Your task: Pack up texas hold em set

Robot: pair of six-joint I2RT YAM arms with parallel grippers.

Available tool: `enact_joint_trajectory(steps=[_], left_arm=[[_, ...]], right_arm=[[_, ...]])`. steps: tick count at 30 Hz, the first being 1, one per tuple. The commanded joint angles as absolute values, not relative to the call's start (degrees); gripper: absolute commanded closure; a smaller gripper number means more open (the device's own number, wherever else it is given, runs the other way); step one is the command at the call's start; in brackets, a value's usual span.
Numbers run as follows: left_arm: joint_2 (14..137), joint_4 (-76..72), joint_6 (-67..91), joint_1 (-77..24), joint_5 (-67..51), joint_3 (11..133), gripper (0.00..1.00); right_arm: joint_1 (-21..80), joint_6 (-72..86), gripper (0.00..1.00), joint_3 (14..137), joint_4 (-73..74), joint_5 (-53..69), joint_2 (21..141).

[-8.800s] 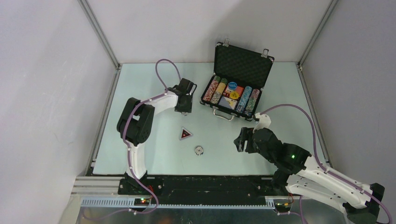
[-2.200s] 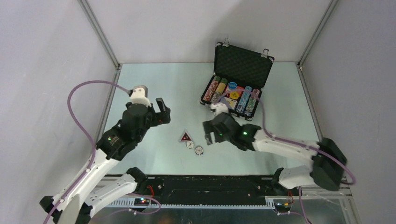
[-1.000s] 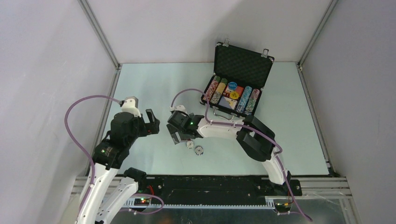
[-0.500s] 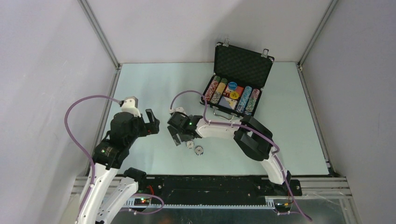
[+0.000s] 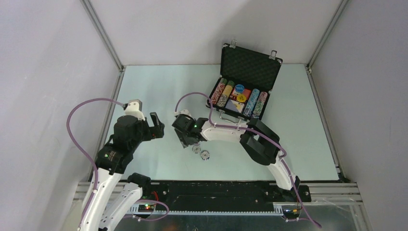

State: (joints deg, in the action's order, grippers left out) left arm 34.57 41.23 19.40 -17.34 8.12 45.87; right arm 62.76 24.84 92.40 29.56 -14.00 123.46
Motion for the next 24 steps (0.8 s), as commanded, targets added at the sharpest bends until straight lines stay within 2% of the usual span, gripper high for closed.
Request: enact_joint_trajectory(steps=[1, 24], left_arm=[[35.0, 39.5, 17.9, -16.6, 6.9, 45.6, 0.0], [34.9, 39.5, 17.9, -16.4, 7.1, 45.6, 0.0]], right_arm=[[62.7, 24.5, 0.44, 94.0, 30.3, -14.3, 124.5], [57.0, 19.1, 0.45, 94.5, 29.4, -17.2, 113.5]])
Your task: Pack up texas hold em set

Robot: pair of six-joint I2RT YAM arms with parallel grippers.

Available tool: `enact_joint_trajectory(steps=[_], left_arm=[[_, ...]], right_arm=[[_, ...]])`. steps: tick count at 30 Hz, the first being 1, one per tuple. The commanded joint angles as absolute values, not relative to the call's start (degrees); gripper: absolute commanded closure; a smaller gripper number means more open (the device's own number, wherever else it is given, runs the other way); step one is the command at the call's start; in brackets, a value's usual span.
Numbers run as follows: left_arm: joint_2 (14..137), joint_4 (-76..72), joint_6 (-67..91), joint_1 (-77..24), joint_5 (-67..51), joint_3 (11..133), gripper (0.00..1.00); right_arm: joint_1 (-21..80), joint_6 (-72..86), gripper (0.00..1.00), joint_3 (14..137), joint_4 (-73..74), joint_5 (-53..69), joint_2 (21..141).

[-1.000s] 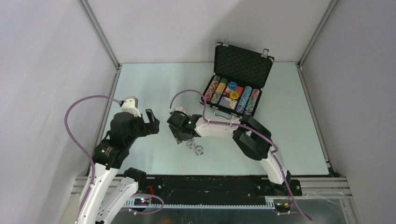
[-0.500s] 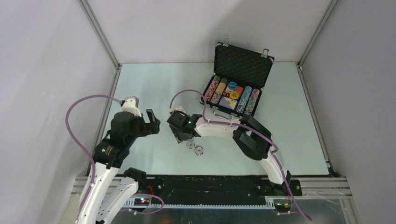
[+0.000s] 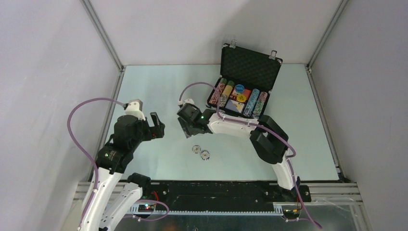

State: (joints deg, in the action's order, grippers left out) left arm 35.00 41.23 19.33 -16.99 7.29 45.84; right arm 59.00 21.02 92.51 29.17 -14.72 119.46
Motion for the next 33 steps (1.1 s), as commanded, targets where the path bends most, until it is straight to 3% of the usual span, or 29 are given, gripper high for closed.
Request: enact_joint_trajectory(steps=[1, 9, 19, 33], left_arm=[[34.9, 39.5, 17.9, -16.4, 7.1, 45.5, 0.0], [34.6, 39.5, 17.8, -16.4, 7.0, 45.6, 0.0], [34.8, 39.5, 17.8, -16.4, 6.5, 45.5, 0.0], [35.1, 39.5, 17.8, -16.3, 6.2, 45.4, 0.0]], right_arm=[[56.6, 18.8, 0.46, 94.2, 29.5, -17.7, 112.9], [47.2, 15.5, 0.45, 92.8, 32.1, -19.0, 106.7], [33.5, 13.4, 0.45, 94.7, 32.0, -16.0, 108.6], [28.7, 13.7, 0.45, 97.3, 33.9, -13.7, 116.4]])
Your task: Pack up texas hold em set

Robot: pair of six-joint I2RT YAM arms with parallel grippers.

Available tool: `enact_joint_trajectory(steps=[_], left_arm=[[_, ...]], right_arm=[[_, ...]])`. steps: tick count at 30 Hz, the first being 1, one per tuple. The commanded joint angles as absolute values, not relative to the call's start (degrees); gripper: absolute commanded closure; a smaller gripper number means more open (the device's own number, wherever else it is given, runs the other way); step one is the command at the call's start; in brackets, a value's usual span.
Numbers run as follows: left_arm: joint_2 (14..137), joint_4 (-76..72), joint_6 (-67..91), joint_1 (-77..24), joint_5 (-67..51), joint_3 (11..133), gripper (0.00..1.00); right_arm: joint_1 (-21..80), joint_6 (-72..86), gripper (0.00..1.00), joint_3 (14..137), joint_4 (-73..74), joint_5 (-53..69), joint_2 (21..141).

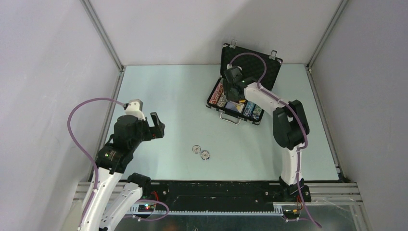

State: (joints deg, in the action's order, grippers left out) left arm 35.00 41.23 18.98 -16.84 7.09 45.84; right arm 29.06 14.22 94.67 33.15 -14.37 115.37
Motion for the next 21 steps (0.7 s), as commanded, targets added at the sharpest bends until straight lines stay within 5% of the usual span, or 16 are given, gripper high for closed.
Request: enact_joint_trajectory(steps=[1, 15, 21], left_arm=[[35.1, 39.5, 17.8, -16.3, 6.2, 45.4, 0.0], [35.3, 39.6, 17.8, -16.3, 6.2, 45.4, 0.0], [35.5, 39.5, 17.8, -16.3, 6.1, 45.5, 0.0]], right_arm=[[28.4, 13.8, 0.44, 97.2, 34.0, -13.6, 116.6], [27.9, 13.8, 0.44, 96.8, 34.1, -13.5, 118.0], [27.9, 13.2, 0.27, 96.8, 33.7, -13.3, 117.4]])
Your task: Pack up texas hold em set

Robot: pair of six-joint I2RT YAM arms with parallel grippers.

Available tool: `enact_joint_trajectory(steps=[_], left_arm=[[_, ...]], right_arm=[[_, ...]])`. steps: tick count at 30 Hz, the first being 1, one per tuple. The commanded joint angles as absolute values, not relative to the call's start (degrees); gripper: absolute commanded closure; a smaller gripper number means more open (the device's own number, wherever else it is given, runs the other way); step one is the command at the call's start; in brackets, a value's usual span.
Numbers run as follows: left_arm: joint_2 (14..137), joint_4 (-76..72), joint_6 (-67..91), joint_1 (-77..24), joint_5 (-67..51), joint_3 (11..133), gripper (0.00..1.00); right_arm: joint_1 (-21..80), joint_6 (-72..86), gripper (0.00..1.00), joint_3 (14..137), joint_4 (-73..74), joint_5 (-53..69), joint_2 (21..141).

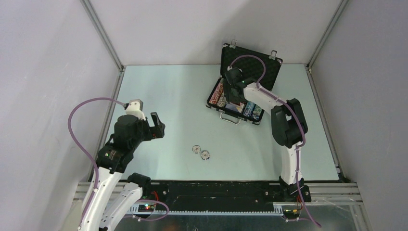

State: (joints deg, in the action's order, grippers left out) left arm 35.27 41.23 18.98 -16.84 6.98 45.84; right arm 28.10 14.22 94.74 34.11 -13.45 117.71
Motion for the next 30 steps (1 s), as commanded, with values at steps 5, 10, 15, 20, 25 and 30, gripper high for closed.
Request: enact_joint_trajectory(steps=[5, 10, 15, 20, 25, 30], left_arm=[[35.6, 39.5, 17.8, -16.4, 6.3, 45.4, 0.0], [35.7, 39.5, 17.7, -16.4, 6.4, 45.4, 0.0], [36.3, 39.5, 17.7, -16.4, 6.3, 45.4, 0.0], [36.5, 39.5, 17.7, -16.4, 6.2, 45.4, 0.0], [36.6, 39.6, 17.8, -16.4, 6.3, 45.3, 0.0], [37.1, 39.6, 17.8, -16.4, 6.4, 45.4, 0.0]], right_arm=[[27.9, 12.5, 0.21, 97.1, 33.5, -13.8, 116.2], [28.0, 12.3, 0.18, 96.7, 34.2, -14.6, 115.0], [30.6, 12.9, 0.18, 90.1, 31.8, -17.0, 107.7], [35.9, 15.5, 0.19, 81.9, 31.5, -19.1, 98.0], [46.9, 18.2, 0.19, 78.3, 33.6, -19.0, 95.0], [55.4, 21.4, 0.21, 78.1, 32.4, -15.4, 97.7]])
